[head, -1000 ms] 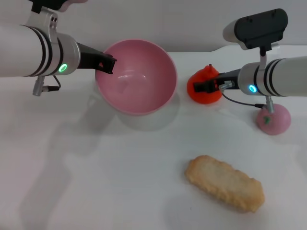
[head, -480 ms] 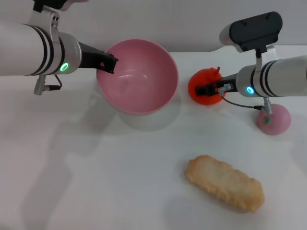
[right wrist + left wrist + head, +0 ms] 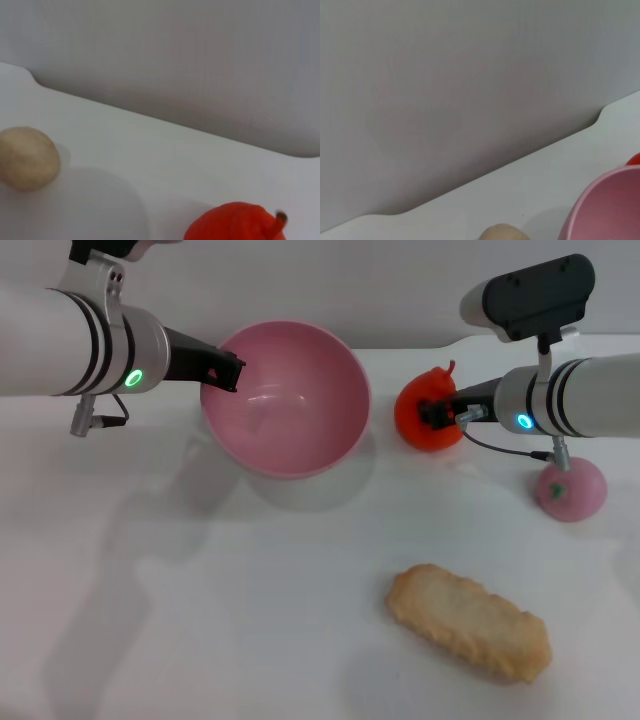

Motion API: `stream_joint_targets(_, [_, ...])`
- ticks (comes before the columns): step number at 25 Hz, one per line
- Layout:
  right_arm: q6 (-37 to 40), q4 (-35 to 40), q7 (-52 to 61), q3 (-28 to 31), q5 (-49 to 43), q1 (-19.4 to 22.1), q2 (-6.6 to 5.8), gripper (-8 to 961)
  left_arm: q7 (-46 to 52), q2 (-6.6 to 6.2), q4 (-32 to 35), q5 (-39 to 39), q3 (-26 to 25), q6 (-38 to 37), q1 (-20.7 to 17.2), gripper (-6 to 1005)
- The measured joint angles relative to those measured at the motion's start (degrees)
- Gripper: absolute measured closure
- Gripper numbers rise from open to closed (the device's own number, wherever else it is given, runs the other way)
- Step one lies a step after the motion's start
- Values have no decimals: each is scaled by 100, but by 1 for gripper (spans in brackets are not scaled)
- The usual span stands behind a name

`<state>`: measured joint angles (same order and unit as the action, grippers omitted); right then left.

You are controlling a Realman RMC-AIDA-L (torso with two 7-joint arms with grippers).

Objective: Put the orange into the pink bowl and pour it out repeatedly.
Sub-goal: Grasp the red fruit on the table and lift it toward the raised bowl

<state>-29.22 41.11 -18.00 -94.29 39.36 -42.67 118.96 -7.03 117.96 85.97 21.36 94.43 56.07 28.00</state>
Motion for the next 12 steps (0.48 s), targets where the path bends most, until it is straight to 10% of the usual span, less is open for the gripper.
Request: stream_joint_targets(12, [-619,2252,448,71,-778,1122,-8,752,1,6,-403,26,11,-50,138,957])
